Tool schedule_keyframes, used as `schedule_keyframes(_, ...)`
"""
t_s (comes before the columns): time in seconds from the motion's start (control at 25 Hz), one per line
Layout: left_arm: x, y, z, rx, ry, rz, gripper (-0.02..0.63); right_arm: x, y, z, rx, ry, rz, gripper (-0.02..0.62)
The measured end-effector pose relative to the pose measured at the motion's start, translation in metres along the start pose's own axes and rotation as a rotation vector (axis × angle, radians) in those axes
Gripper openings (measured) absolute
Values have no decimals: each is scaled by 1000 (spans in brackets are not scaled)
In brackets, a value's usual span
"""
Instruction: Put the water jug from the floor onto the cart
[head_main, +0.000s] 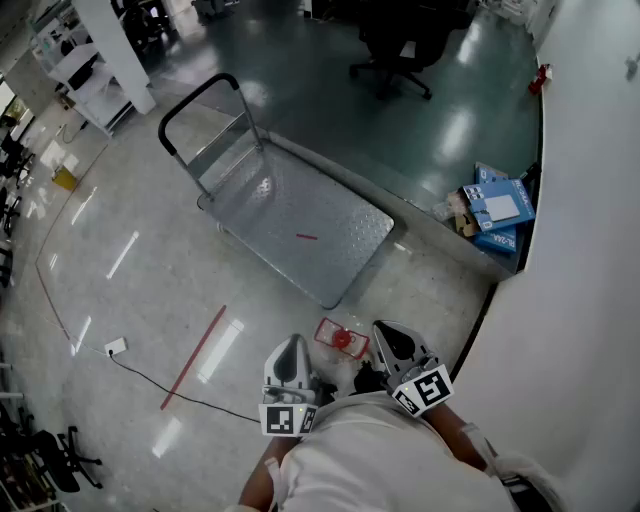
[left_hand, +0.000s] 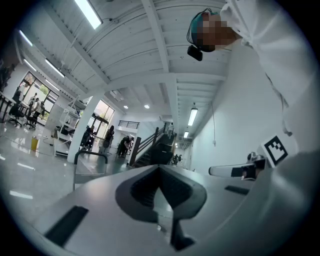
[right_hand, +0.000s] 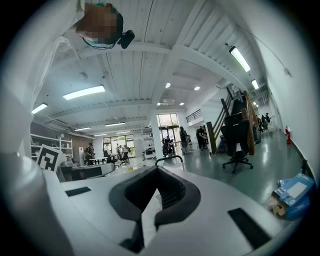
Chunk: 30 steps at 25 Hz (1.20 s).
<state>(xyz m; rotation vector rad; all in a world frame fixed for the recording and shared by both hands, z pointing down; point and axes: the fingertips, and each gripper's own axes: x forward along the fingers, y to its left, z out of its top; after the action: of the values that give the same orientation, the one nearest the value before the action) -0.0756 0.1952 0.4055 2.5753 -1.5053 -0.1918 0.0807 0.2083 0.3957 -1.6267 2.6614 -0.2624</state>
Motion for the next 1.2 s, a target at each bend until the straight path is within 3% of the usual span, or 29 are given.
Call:
schedule_keyframes(0.48, 8, 3, 3, 8, -7, 2, 3, 7, -4, 6, -5, -18, 9, 11)
schedule_keyframes(0.64, 9, 3, 3, 21, -7, 1, 3, 16, -9, 2, -80, 13, -15, 12)
schedule_keyframes(0.8, 11, 5, 3, 24, -3, 0, 3, 46, -26, -32, -123, 187, -32, 14)
schedule_keyframes(0.92, 13, 12, 2, 17, 4, 16, 3, 77, -35, -80, -137, 364, 9, 33)
schedule_keyframes(1.04, 21, 24, -4, 5, 11, 40, 3, 108, -40, -159, -127, 572, 98, 174)
schedule_keyframes(1.2, 29, 31, -22, -13, 48, 64, 3, 108, -36, -287, -123, 892, 202, 216)
